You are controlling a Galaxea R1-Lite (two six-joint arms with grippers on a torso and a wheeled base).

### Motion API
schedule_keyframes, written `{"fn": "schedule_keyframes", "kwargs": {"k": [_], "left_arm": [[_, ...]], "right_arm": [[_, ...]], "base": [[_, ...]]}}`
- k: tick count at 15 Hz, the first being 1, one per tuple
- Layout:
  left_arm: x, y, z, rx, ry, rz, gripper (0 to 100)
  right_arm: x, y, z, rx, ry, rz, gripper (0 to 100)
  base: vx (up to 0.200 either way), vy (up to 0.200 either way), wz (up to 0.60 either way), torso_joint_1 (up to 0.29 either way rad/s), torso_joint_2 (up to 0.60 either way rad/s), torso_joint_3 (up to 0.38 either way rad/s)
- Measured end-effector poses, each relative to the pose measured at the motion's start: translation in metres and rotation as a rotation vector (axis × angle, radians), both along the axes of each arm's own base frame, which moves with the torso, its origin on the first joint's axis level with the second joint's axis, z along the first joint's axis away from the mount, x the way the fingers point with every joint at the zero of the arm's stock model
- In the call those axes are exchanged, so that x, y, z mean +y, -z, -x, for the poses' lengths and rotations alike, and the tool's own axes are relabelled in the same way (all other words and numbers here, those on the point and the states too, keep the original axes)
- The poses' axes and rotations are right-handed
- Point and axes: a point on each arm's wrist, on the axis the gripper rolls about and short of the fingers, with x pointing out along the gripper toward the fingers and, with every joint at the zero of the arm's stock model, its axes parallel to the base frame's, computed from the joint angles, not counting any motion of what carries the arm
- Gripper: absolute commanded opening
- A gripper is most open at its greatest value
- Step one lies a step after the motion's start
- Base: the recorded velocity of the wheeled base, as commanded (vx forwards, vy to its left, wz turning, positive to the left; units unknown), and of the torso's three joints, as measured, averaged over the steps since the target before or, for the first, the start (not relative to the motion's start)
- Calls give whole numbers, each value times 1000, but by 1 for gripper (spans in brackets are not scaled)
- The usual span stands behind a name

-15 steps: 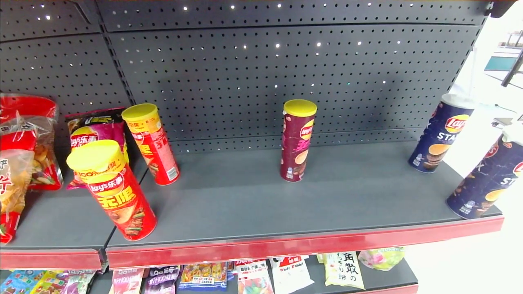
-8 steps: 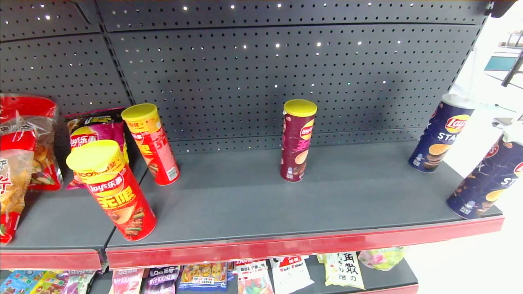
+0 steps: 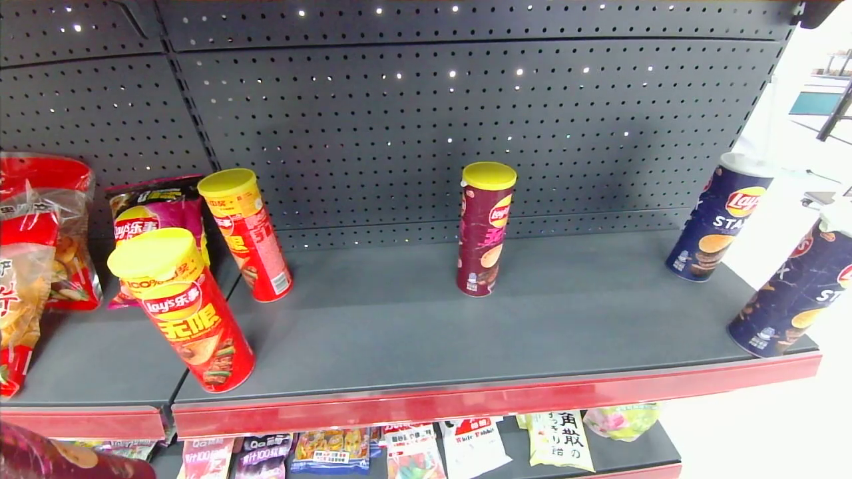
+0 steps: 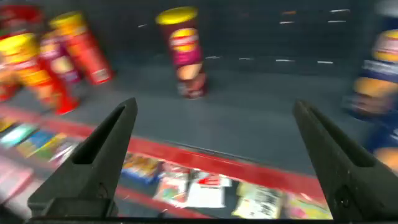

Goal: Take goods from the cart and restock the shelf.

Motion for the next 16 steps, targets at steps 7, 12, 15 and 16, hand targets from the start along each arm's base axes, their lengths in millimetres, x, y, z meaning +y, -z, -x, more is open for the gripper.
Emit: {"fn": "schedule_keyframes", "kwargs": {"k": [7,12,15,16], "left_arm": [[-5,2,-10,51,5,-28,0],[-5,-2,-11,46,10,-28,0],[-6,-3,-12,48,10,-30,0],[-6,-3,-12,49,10,-30,0]], "right_arm": [[33,-5,-136,25,-166,18,100],[66,21,-199,84,-301,63,100],[79,31,-234,47,-318,105,100],[82,35,-242,51,-320,109,100]], "base": [[0,0,0,0,0,0],[0,0,0,0,0,0],[0,0,0,0,0,0],[0,0,0,0,0,0]]}}
